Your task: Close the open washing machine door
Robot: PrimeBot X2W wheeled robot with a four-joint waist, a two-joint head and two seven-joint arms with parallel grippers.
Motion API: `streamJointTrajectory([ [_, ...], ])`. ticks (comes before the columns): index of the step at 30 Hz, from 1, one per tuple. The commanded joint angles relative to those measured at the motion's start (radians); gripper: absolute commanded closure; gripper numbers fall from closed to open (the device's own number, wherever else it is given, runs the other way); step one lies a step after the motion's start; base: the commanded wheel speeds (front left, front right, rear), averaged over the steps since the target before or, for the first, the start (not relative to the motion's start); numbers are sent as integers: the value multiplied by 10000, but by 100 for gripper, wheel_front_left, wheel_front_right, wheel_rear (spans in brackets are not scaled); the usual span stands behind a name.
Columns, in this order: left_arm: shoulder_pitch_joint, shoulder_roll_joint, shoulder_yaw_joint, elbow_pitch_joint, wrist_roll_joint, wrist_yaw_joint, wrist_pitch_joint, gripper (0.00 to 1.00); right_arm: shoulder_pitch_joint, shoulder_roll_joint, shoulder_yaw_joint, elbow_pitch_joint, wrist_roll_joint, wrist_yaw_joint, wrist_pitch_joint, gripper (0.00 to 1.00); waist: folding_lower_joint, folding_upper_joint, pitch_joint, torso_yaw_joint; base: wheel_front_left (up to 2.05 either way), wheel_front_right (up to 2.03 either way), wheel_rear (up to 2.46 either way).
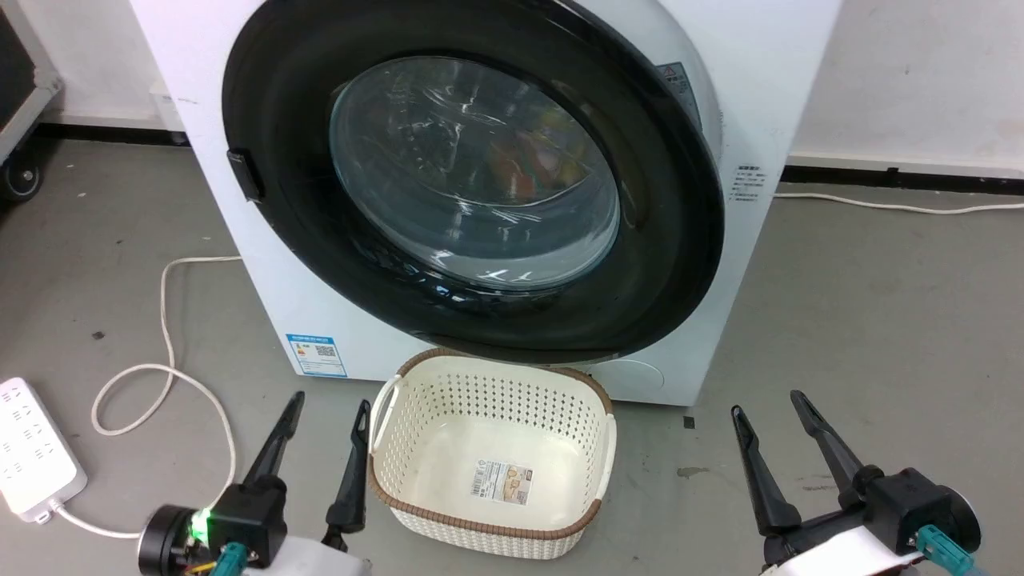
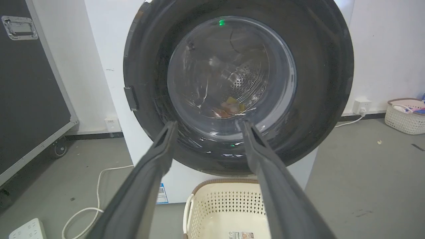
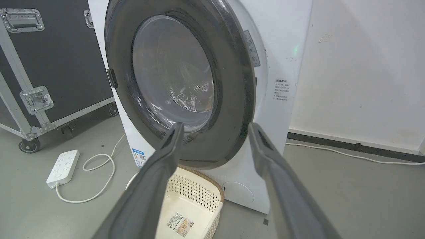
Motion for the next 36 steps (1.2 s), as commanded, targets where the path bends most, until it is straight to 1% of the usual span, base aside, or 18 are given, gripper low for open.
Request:
streamJointTrajectory([
  [1, 171, -33, -38, 42, 60, 105, -52, 0, 154, -41, 14, -4, -65, -6, -46, 0, 1, 0, 24, 77, 0, 0, 0],
  [3, 217, -56, -114, 36, 152, 139, -52, 0, 167, -37, 49, 46, -8, -6, -46, 0, 1, 0, 92, 177, 0, 0, 0],
  [4, 218, -59, -159, 40, 192, 141, -52, 0, 157, -39, 68, 92, 18, -6, -46, 55, 1, 0, 137, 232, 0, 0, 0],
  [5, 200, -61, -203, 45, 221, 138, -52, 0, 129, -48, 6, 160, -19, -6, -46, 100, 1, 0, 193, 285, 0, 0, 0],
  [7, 146, -68, -301, 12, 285, 147, -52, 0, 7, -49, -77, 288, -75, -6, -46, 100, 1, 0, 352, 405, 0, 0, 0],
  [9, 19, -74, -408, -11, 363, 181, -52, 0, -239, -173, 161, 377, -75, -6, -46, 100, 1, 0, 629, 554, 0, 0, 0],
  [11, -145, -89, -481, -36, 375, 231, -52, 0, -641, -447, 564, 466, 139, -6, -46, 100, 1, 0, 943, 695, 0, 0, 0],
  [16, -572, -135, -685, -43, 370, 341, -53, 0, -2152, -1626, 1604, 784, 711, -6, -46, 100, 1, 0, 1868, 1053, 0, 0, 0],
  [20, -918, -178, -839, -36, 327, 414, -53, 0, -3640, -2629, 2325, 1303, 1365, -6, -46, 100, 1, 0, 2575, 1349, 0, 0, 0],
  [23, -1140, -218, -996, -72, 295, 480, -53, 0, -4756, -3270, 2661, 1836, 1958, -6, -46, 100, 1, 0, 3021, 1578, 0, 0, 0],
  [24, -1140, -218, -996, -72, 295, 480, -53, 0, -4756, -3270, 2661, 1836, 1958, -6, -46, 100, 1, 0, 3021, 1578, 0, 0, 0],
  [25, -1266, -243, -1097, -117, 270, 532, -53, 0, -5460, -3668, 2861, 2250, 2333, -6, -46, 100, 1, 0, 3271, 1714, 0, 0, 0],
  [26, -1266, -243, -1097, -117, 270, 532, -53, 0, -5460, -3668, 2861, 2250, 2333, -6, -46, 100, 1, 0, 3271, 1714, 0, 0, 0],
  [27, -1388, -262, -1182, -151, 247, 568, -53, 0, -6129, -3993, 3021, 2689, 2653, -6, -46, 100, 1, 0, 3473, 1835, 0, 0, 0],
  [29, -1444, -269, -1213, -165, 234, 584, -53, 0, -6429, -4083, 3045, 2923, 2868, -6, -46, 100, 1, 0, 3551, 1887, 0, 0, 0],
  [30, -1539, -280, -1260, -198, 214, 617, -53, 0, -7003, -4268, 3140, 3355, 3218, -6, -46, 100, 1, 0, 3689, 1977, 0, 0, 0],
  [31, -1539, -280, -1260, -198, 214, 617, -53, 0, -7003, -4268, 3140, 3355, 3218, -6, -46, 100, 1, 0, 3689, 1977, 0, 0, 0],
  [36, -1753, -305, -1343, -311, 176, 718, -53, 0, -8283, -4574, 3256, 4467, 3902, -6, -46, 100, 1, 0, 4006, 2105, 0, 0, 0],
])
